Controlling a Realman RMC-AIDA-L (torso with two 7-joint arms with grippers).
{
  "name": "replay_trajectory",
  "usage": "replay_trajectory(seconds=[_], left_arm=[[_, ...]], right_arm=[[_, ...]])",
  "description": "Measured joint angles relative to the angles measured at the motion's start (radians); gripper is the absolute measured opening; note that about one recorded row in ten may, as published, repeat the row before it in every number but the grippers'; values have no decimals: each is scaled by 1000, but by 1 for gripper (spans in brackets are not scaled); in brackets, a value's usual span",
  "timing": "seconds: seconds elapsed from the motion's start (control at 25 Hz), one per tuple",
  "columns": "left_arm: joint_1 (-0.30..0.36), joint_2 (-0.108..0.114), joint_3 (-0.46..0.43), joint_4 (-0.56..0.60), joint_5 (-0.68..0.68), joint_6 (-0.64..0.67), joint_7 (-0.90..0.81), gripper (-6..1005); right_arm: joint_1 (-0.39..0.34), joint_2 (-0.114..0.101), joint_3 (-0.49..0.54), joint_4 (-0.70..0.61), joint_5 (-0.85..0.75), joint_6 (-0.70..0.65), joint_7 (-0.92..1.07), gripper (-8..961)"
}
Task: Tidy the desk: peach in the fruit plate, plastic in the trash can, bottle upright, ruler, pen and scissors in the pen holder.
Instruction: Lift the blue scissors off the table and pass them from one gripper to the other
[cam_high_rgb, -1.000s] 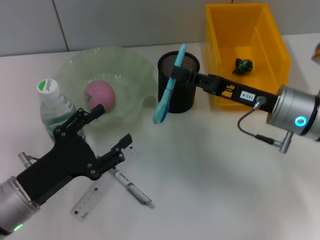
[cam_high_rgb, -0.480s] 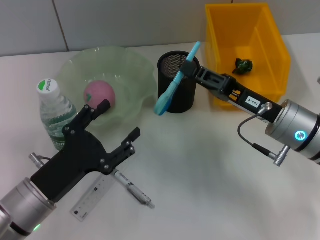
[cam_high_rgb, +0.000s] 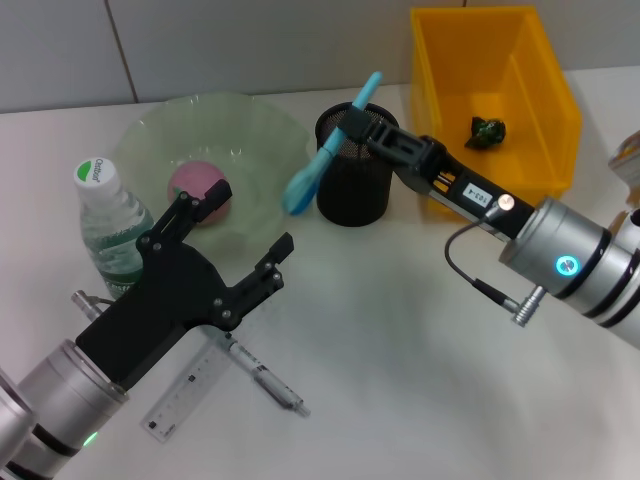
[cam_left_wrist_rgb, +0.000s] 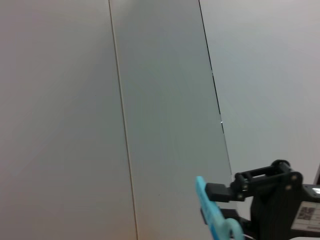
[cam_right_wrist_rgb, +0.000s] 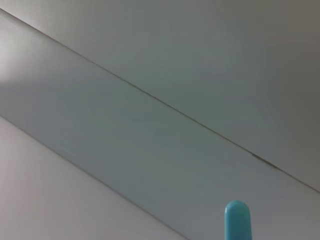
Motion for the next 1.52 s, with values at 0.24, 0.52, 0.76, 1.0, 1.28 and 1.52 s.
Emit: replay_trajectory(seconds=[0.24,0.52,0.76,1.0,1.28,1.52], left_arm=[[-9,0,-17,-9,0,-13,1,764],[-10,0,-39,-10,0,-30,-1,763],[-11,0,-52,-12,0,-35,-1,763],[-11,0,-53,-19,0,-45,1,762],[-11,0,-53,-22,0,-48,1,762],[-10,0,-55,-25,0,-52,1,761]], right_arm=[[48,0,66,69,-4,17,-26,198],[91,0,68,106,-15,35,-27,198],[98,0,81,130,-27,36,-25,197],[105,0,84,158,-31,34,-21,198],[100,0,94,184,-32,29,-18,197],[100,0,95,204,-38,28,-18,198]])
